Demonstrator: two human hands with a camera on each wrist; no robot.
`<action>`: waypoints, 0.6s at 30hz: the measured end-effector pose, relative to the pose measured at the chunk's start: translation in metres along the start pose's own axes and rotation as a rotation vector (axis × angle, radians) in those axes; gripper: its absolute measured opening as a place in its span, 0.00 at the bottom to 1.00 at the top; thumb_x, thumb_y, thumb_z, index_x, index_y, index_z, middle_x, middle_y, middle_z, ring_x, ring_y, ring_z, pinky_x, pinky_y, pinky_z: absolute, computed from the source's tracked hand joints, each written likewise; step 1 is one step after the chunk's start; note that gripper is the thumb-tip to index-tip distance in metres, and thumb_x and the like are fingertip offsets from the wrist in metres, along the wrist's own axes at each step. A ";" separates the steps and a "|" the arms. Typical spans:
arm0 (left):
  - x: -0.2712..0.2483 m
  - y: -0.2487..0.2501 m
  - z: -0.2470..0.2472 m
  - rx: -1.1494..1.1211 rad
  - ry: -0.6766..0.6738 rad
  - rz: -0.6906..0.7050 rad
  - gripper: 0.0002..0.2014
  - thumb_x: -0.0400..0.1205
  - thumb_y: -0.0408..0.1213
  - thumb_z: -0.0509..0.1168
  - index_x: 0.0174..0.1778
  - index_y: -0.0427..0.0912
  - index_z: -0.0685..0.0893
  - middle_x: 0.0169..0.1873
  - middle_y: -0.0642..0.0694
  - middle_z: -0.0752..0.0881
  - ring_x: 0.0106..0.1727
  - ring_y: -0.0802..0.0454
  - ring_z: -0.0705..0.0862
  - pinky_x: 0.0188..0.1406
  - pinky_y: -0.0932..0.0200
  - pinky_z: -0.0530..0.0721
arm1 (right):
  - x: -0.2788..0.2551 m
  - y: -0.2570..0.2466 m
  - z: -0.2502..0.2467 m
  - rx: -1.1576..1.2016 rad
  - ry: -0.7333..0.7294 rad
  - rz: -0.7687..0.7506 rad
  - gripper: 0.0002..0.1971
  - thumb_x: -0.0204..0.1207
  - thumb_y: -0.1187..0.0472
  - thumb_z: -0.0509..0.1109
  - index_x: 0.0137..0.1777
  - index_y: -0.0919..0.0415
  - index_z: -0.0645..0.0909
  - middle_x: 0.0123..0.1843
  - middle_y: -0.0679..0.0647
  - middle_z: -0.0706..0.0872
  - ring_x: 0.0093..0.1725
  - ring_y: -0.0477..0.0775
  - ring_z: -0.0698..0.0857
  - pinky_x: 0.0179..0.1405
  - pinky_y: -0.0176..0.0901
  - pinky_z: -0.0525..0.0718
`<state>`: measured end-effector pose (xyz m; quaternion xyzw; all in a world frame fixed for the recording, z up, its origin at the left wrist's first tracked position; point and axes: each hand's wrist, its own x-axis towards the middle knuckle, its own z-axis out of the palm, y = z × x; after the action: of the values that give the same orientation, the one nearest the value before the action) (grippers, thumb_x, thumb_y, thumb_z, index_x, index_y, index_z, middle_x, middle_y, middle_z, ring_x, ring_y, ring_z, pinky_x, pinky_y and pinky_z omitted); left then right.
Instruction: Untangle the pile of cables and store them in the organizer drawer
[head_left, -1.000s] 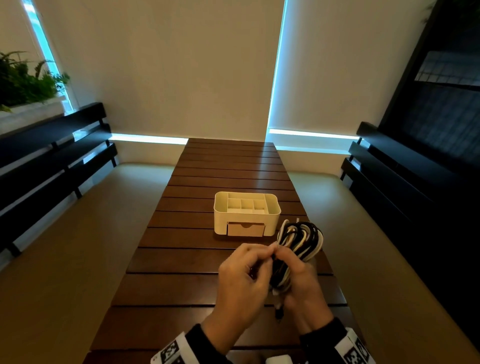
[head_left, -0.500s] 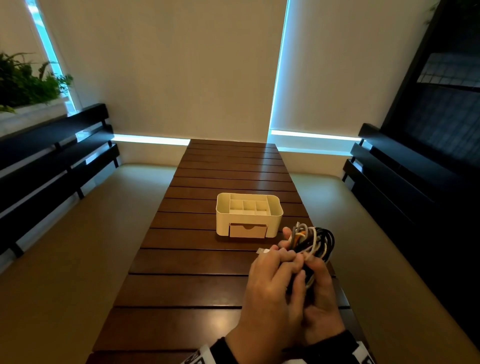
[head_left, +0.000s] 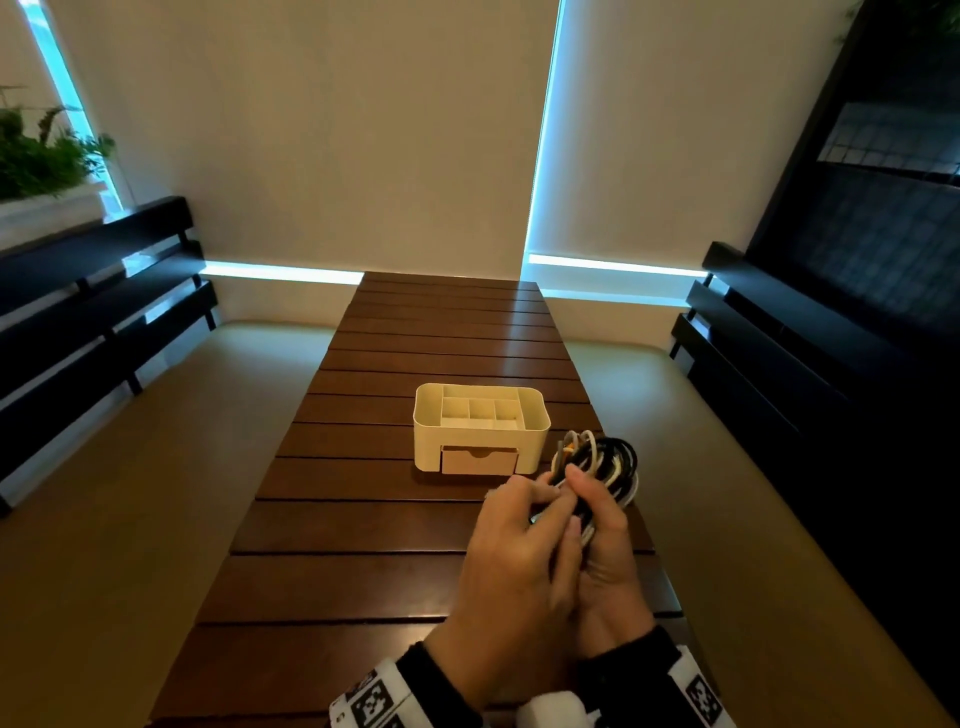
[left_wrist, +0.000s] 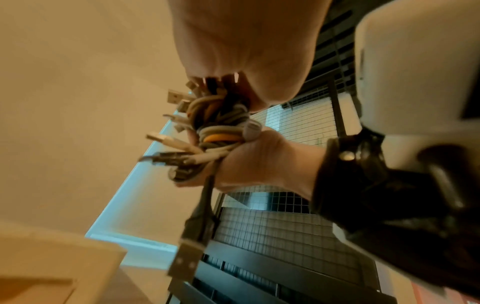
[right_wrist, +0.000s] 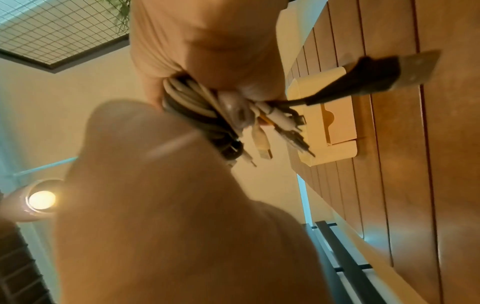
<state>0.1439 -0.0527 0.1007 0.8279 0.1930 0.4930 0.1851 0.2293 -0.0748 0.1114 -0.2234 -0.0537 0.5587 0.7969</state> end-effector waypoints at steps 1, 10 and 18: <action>0.002 -0.004 -0.002 -0.148 0.024 -0.057 0.13 0.81 0.41 0.62 0.56 0.43 0.88 0.45 0.48 0.81 0.49 0.58 0.82 0.48 0.62 0.83 | 0.003 0.000 -0.001 -0.013 0.039 -0.017 0.14 0.56 0.60 0.81 0.40 0.66 0.86 0.32 0.56 0.87 0.31 0.51 0.88 0.31 0.40 0.88; 0.036 -0.098 0.036 -0.627 0.177 -0.985 0.17 0.81 0.29 0.62 0.31 0.46 0.90 0.33 0.47 0.90 0.42 0.48 0.86 0.42 0.56 0.82 | 0.032 -0.016 -0.004 -0.164 0.141 -0.032 0.11 0.42 0.61 0.83 0.20 0.64 0.84 0.22 0.58 0.85 0.24 0.54 0.87 0.23 0.44 0.87; 0.038 -0.198 0.103 0.293 -0.570 -0.831 0.27 0.81 0.43 0.62 0.77 0.50 0.66 0.69 0.43 0.75 0.70 0.43 0.73 0.65 0.49 0.76 | 0.048 -0.026 -0.013 -0.123 0.195 -0.071 0.12 0.61 0.61 0.76 0.19 0.63 0.84 0.21 0.56 0.84 0.20 0.54 0.85 0.20 0.43 0.86</action>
<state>0.2255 0.1245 -0.0153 0.7999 0.5141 0.1007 0.2928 0.2737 -0.0417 0.1029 -0.3233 -0.0179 0.5013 0.8024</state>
